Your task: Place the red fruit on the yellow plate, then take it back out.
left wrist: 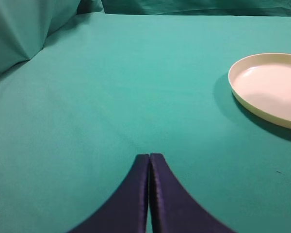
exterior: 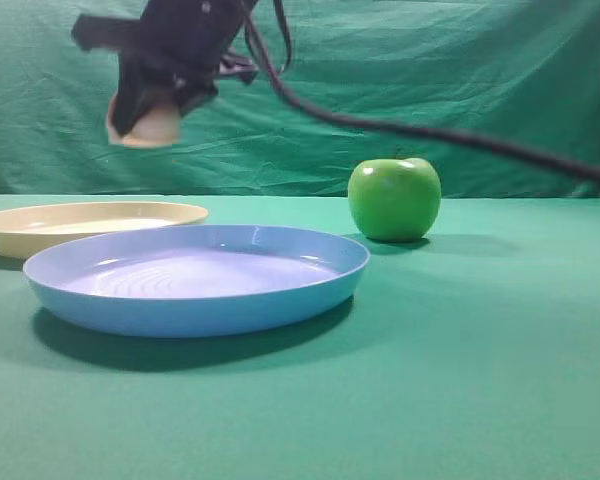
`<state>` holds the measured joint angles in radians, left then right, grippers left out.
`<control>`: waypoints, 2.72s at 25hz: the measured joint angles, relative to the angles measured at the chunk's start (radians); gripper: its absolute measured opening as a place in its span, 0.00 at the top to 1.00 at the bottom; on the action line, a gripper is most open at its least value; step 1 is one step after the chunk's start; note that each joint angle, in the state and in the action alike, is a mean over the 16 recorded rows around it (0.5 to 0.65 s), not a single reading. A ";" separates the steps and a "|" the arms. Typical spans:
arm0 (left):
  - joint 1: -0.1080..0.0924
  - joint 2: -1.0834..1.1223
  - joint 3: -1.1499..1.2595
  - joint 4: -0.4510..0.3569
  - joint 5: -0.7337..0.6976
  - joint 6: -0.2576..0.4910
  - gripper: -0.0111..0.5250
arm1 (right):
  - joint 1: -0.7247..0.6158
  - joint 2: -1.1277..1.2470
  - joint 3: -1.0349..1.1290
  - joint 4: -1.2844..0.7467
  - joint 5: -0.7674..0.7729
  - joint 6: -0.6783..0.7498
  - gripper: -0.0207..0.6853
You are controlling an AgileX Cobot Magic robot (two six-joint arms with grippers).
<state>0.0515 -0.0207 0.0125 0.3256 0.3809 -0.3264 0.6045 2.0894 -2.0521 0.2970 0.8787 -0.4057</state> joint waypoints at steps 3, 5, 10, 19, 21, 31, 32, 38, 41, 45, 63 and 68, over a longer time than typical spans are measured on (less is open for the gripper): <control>0.000 0.000 0.000 0.000 0.000 0.000 0.98 | -0.041 -0.075 0.014 -0.042 0.064 0.061 0.69; 0.000 0.000 0.000 0.000 0.000 0.000 0.98 | -0.069 -0.132 0.041 -0.070 0.100 0.097 0.69; 0.000 0.000 0.000 0.000 0.000 0.000 0.98 | -0.142 -0.297 0.181 -0.132 0.138 0.170 0.69; 0.000 0.000 0.000 0.000 0.000 0.000 0.98 | -0.228 -0.638 0.706 -0.163 -0.011 0.216 0.69; 0.000 0.000 0.000 0.000 0.000 0.000 0.98 | -0.237 -0.694 0.840 -0.163 -0.069 0.220 0.69; 0.000 0.000 0.000 0.000 0.000 0.000 0.98 | -0.264 -0.775 1.329 -0.156 -0.374 0.239 0.69; 0.000 0.000 0.000 0.000 0.000 0.000 0.98 | -0.269 -0.767 1.355 -0.156 -0.400 0.241 0.69; 0.000 0.000 0.000 0.000 0.000 0.000 0.98 | -0.304 -0.694 1.436 -0.156 -0.525 0.248 0.69; 0.000 0.000 0.000 0.000 0.000 0.000 0.98 | -0.320 -0.659 1.446 -0.156 -0.571 0.250 0.67; 0.000 0.000 0.000 0.000 0.000 0.000 0.98 | -0.335 -0.624 1.447 -0.156 -0.610 0.251 0.57; 0.000 0.000 0.000 0.000 0.000 0.000 0.98 | -0.343 -0.753 1.210 -0.156 -0.287 0.252 0.37; 0.000 0.000 0.000 0.000 0.000 0.000 0.98 | -0.343 -0.880 1.108 -0.157 -0.122 0.252 0.65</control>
<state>0.0515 -0.0207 0.0125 0.3256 0.3809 -0.3264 0.2615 1.2091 -0.9436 0.1401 0.7567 -0.1535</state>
